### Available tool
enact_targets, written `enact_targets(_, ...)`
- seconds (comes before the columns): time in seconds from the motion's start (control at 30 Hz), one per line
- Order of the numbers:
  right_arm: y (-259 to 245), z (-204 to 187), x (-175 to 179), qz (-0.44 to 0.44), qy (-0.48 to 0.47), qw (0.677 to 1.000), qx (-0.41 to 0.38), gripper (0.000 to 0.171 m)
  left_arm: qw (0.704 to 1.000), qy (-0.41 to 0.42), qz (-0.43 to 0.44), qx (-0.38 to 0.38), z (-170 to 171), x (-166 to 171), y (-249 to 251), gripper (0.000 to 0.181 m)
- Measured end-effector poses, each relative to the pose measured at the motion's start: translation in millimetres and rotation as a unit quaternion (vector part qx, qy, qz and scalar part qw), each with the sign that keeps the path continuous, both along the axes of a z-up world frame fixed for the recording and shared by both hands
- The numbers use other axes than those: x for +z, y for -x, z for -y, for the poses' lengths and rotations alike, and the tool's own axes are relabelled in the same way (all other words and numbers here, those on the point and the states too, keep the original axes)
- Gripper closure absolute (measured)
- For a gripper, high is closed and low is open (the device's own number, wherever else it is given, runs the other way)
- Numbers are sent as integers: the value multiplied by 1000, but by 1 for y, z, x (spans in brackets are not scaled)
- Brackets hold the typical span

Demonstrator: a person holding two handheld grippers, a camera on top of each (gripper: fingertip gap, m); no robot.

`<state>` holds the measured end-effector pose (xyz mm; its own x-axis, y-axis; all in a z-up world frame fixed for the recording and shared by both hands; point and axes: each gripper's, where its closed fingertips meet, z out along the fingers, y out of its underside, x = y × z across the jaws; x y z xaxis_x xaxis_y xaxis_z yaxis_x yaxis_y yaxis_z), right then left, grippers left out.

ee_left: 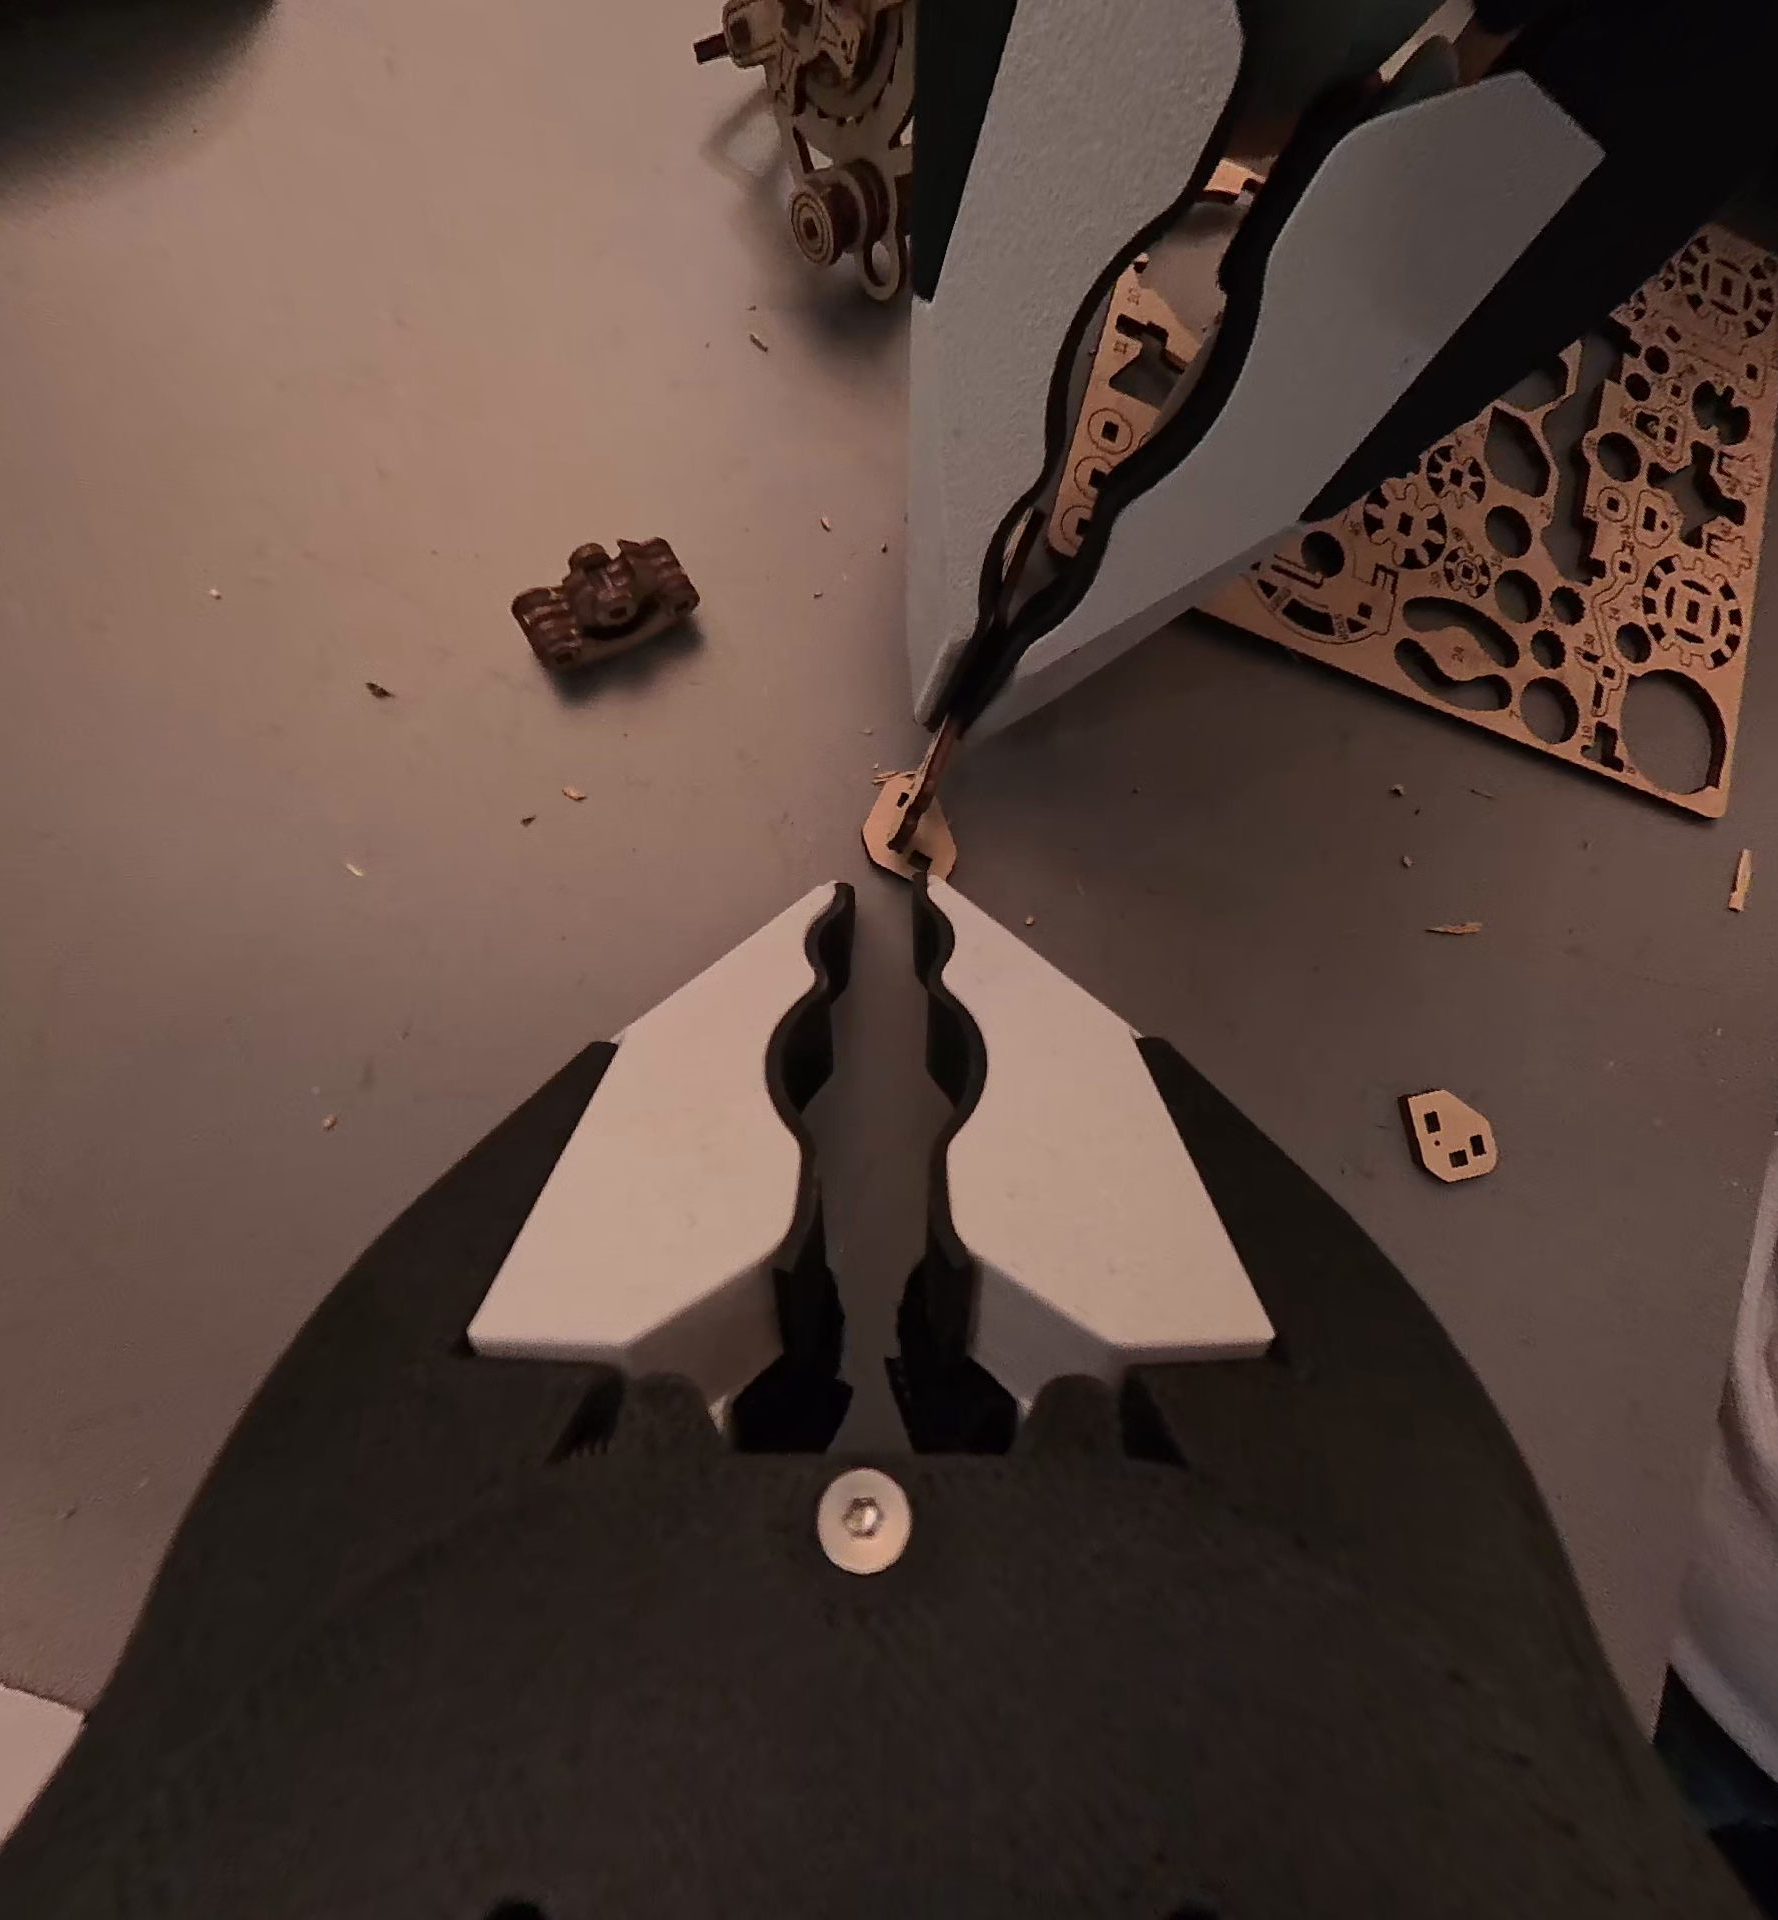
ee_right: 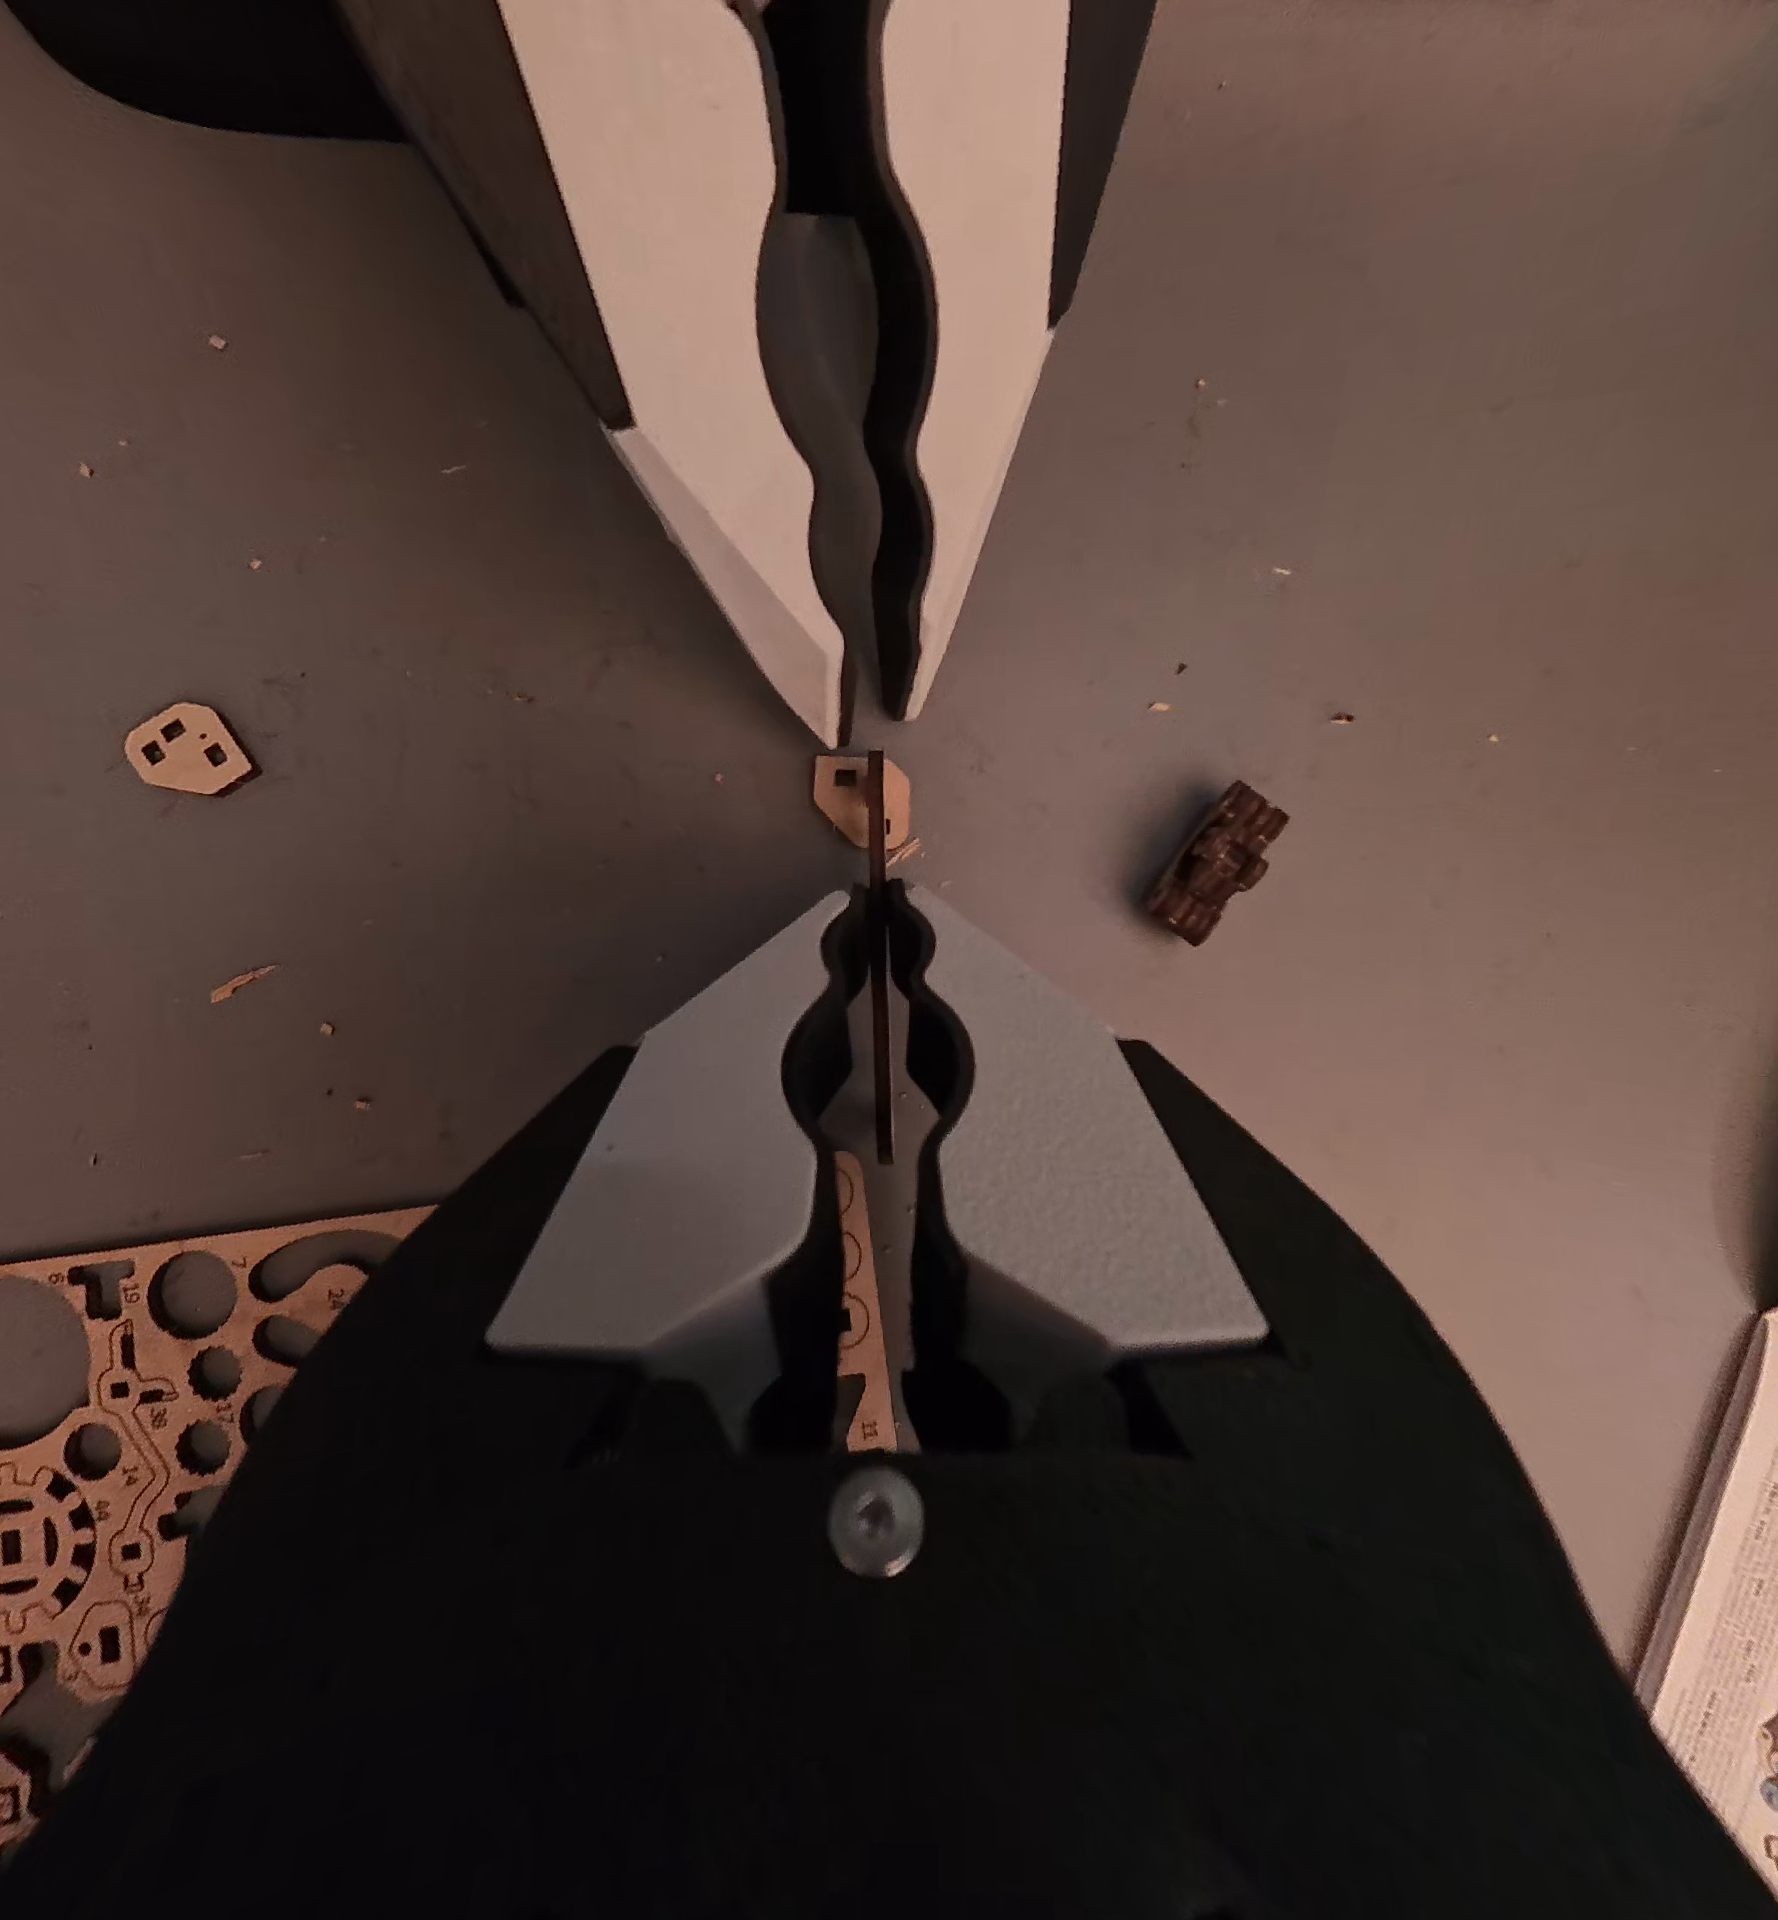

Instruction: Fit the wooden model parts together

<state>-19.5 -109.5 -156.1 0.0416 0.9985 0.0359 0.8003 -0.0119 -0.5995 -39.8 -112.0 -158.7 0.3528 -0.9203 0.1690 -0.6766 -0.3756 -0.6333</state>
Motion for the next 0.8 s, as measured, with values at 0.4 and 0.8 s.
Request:
enact_targets(0.4, 0, 2, 0, -3, 22, 1000, -11, 170, 1000, 1, -1, -2, 1, -2, -1, 173)
enact_targets(0.8, 1, 3, 0, -5, 27, 1000, -12, 170, 1000, -6, -10, -3, 1, -1, 1, 166)
